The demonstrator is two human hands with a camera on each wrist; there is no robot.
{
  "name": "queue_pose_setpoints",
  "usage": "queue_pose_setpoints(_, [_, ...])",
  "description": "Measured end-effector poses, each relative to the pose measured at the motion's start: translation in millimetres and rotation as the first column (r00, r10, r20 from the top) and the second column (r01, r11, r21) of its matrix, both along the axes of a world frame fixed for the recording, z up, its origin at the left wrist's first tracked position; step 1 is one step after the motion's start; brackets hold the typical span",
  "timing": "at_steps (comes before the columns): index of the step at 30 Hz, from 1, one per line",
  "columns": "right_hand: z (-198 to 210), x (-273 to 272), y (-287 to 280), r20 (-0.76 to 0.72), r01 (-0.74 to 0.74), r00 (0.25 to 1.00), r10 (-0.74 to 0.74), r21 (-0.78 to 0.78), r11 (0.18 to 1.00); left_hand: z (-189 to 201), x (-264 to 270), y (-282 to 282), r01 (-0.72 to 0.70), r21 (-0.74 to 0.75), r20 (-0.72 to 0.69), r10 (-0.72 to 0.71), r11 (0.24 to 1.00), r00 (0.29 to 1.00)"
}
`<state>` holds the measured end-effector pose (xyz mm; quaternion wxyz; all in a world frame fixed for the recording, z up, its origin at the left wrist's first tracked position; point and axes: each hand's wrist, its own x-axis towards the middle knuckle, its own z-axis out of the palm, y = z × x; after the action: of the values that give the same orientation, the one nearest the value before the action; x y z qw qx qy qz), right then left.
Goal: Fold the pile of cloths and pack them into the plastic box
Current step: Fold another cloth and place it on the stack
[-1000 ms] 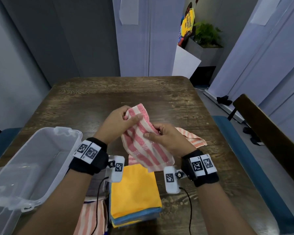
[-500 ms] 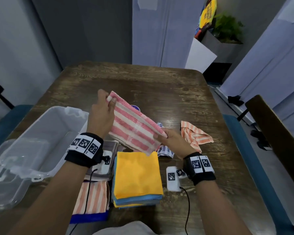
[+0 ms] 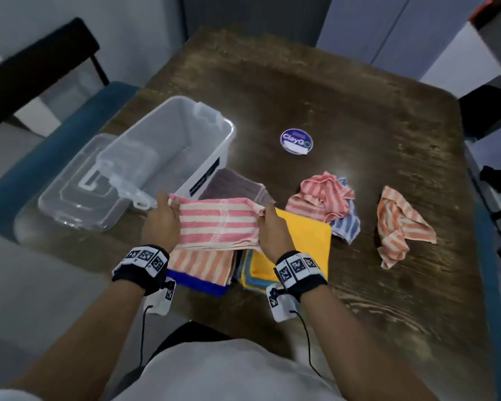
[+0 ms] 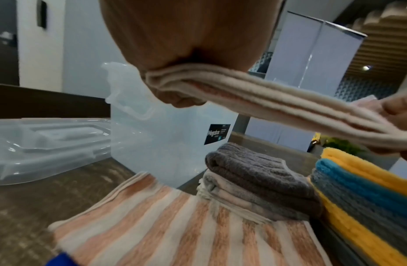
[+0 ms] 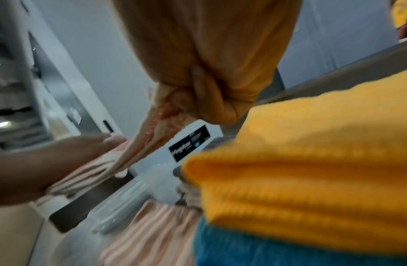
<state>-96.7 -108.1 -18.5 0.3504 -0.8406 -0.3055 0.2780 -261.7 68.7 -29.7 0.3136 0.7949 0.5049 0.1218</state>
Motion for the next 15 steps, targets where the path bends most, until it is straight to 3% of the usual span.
queue_pose_setpoints(8, [-42.6, -56.5, 25.6, 0.185, -0.09, 0.968, 0.17, -0.373, 0.923, -46.6, -51.3, 17.8, -0.054, -0.104, -0.172, 0.035, 0.993, 0.984])
queue_pose_setpoints(15, [-60.0, -85.1, 45.9, 0.158, -0.137, 0.956, 0.248, -0.506, 0.852, -87.1, -47.0, 40.8, -0.093, -0.221, -0.273, 0.03, 0.971, 0.962])
